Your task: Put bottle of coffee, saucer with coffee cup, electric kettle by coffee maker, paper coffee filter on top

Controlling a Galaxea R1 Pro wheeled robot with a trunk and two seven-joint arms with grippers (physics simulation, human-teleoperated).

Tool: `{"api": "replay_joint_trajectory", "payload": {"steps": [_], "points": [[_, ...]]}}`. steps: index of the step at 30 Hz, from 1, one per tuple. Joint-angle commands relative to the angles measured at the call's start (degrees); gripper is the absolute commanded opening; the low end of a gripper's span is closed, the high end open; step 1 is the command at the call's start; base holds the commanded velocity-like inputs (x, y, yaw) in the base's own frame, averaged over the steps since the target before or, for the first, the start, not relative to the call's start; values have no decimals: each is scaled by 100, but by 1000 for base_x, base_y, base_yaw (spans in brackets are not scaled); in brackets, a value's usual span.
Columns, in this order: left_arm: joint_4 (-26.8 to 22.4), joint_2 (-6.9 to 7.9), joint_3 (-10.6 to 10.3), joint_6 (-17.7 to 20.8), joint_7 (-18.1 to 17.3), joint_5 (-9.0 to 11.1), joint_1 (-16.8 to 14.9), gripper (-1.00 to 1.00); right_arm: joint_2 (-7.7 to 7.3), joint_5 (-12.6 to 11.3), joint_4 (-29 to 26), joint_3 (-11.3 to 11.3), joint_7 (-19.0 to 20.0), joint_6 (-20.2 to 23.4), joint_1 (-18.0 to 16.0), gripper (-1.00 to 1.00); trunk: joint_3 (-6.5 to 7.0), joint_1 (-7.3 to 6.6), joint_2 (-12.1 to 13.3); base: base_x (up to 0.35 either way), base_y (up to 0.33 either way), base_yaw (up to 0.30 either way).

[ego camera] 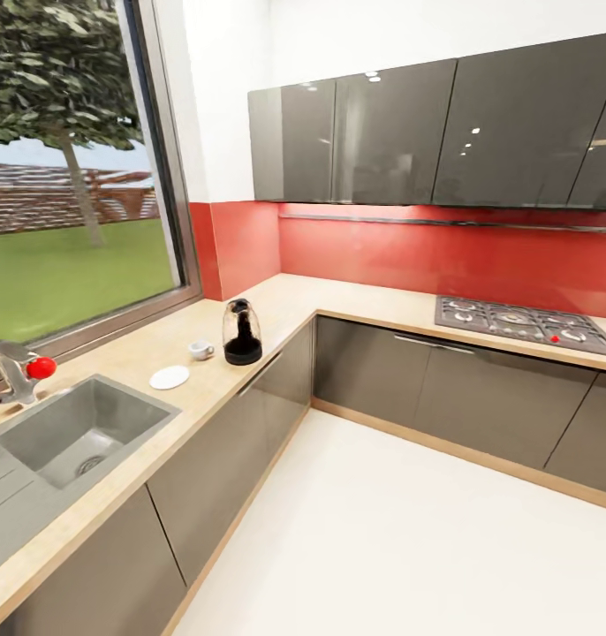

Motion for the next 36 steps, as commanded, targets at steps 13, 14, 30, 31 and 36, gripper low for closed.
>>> {"api": "replay_joint_trajectory", "payload": {"steps": [13,14,30,31,36], "points": [[-2798,30,-55,-1607,0,22,-36,100,917,19,-1834,-26,79,-895,-11,100,-14,3,-12,1,0,0],[-3043,15,-54,-1704,0,21,-37,100,1035,20,-1914,-18,80,-1080,-11,100,-14,3,-12,0,0,0],[-6505,41,518,-1761,106,250,-742,100,1452,-4,-2167,91,92,-1974,-775,100,-14,3,-12,0,0,0],[-6677,44,718,-1672,99,273,-862,100,1452,-7,-2166,156,94,-1975,-871,100,-14,3,-12,0,0,0],[-7295,103,1314,-188,33,445,-1561,100,1452,-24,-2169,557,111,-1975,-1282,100,-14,3,-12,0,0,0]]}}
